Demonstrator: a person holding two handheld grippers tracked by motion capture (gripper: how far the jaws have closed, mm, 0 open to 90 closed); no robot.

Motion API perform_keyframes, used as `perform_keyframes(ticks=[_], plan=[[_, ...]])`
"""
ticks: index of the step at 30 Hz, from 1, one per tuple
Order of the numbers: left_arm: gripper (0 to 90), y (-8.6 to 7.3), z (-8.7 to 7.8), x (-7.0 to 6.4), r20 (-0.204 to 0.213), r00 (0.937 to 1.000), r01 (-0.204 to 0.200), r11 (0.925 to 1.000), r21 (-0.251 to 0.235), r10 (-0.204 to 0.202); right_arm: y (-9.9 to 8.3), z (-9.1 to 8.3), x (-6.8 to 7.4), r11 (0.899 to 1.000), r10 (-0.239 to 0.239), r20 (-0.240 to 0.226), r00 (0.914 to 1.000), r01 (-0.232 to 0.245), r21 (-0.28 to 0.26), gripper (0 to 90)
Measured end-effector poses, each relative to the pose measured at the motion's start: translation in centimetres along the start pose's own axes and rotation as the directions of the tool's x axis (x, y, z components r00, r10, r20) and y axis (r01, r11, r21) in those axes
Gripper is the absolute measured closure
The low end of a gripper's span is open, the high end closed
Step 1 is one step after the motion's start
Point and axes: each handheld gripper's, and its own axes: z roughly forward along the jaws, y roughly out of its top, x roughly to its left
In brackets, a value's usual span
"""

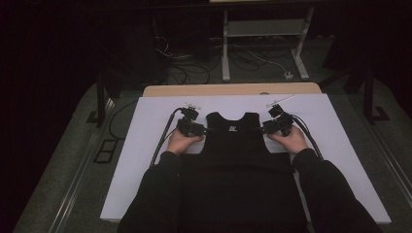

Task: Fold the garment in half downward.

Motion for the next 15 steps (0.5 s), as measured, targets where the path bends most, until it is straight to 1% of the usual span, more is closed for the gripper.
perform_keyframes(ticks=[2,6,8,11,13,15], plan=[[34.3,0.03,0.11,-0.05,-0.011,0.9999,-0.005,1.0,0.006,0.005,0.01,0.15,0.11,1.0,-0.002,0.0,1.0,0.002,0.002,29.9],[35.6,0.09,0.19,0.01,-0.019,0.9998,-0.006,0.9999,0.013,0.006,0.02,0.33,0.19,1.0,-0.004,0.013,0.9999,0.004,0.005,34.3],[36.5,0.06,0.3,-0.01,-0.018,0.9998,0.005,1.0,0.006,-0.005,0.0,0.39,0.2,1.0,0.0,0.018,0.9998,0.0,0.008,35.3],[37.8,0.0,0.46,-0.03,-0.023,0.9997,0.01,0.9999,0.006,-0.009,-0.04,0.48,0.15,1.0,0.0,0.024,0.9997,0.0,0.011,37.9],[38.8,0.0,0.47,-0.01,-0.019,0.9997,0.013,0.9999,0.003,-0.012,-0.05,0.53,0.17,1.0,0.003,0.032,0.9995,-0.003,0.01,41.0],[39.9,0.01,0.49,-0.01,-0.019,0.9997,0.015,0.9999,0.002,-0.015,-0.08,0.61,0.23,1.0,0.0,0.035,0.9994,0.0,0.008,41.5]])
